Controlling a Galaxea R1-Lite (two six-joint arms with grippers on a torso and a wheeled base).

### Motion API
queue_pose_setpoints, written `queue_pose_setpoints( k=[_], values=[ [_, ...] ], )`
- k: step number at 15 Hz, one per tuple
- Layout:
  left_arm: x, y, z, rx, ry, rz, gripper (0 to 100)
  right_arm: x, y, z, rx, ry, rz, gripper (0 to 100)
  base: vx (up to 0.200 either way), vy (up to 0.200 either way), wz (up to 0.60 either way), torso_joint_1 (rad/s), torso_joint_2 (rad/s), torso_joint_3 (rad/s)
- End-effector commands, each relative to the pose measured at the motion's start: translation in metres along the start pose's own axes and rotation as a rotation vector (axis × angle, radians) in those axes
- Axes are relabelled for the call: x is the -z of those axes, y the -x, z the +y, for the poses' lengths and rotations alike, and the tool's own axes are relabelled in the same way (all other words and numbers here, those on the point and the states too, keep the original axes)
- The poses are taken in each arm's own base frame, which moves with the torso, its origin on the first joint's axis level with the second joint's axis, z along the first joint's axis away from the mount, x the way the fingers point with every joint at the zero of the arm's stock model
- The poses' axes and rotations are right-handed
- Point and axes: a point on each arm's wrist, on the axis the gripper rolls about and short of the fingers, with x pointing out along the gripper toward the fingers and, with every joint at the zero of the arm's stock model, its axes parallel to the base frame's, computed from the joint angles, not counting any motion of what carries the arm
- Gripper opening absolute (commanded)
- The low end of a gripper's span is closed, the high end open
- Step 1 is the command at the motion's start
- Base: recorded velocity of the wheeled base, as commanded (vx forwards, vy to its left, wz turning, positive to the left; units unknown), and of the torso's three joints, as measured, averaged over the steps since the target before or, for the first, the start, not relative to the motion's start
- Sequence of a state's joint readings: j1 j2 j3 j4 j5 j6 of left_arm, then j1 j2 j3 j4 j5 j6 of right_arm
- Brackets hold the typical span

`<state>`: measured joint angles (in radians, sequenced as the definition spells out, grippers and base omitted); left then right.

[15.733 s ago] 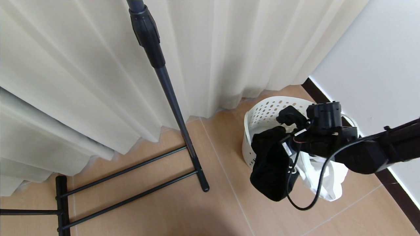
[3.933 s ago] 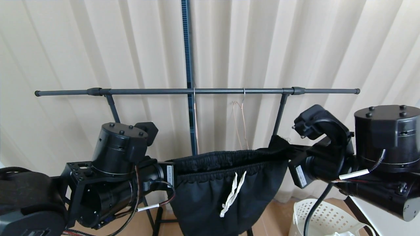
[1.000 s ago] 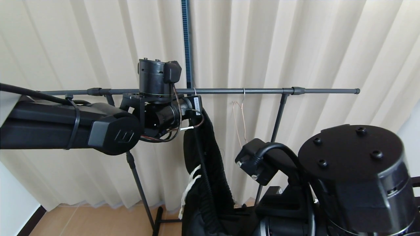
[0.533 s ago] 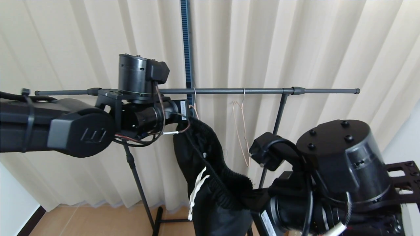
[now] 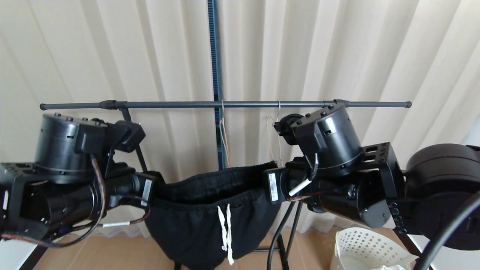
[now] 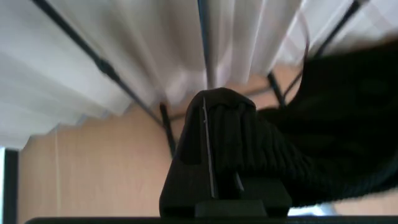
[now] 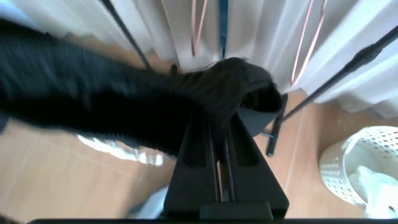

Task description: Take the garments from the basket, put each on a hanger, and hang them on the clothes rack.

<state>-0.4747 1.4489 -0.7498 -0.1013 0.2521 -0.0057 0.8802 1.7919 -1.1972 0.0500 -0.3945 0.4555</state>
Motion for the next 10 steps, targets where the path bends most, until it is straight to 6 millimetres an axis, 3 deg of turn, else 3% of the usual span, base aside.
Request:
queue_pose_setpoints(
  k=[1, 5, 10],
  values=[
    [0.037, 0.026, -0.016, 0.091, -0.062, 0.035, 0, -0.035, -0.013, 0.013, -0.022, -0.049, -0.091, 0, 0.0, 0.0, 0.0, 0.0, 0.0, 0.0],
    [0.045, 0.025, -0.056, 0.228, -0.003, 0.094, 0, -0.067, -0.052, 0.04, -0.054, -0.092, -0.176, 0, 0.0, 0.0, 0.0, 0.0, 0.0, 0.0],
    [0.025, 0.014, -0.115, 0.342, 0.215, 0.143, 0, -0.066, -0.067, 0.046, -0.06, -0.101, -0.179, 0, 0.0, 0.0, 0.0, 0.0, 0.0, 0.0]
  ],
)
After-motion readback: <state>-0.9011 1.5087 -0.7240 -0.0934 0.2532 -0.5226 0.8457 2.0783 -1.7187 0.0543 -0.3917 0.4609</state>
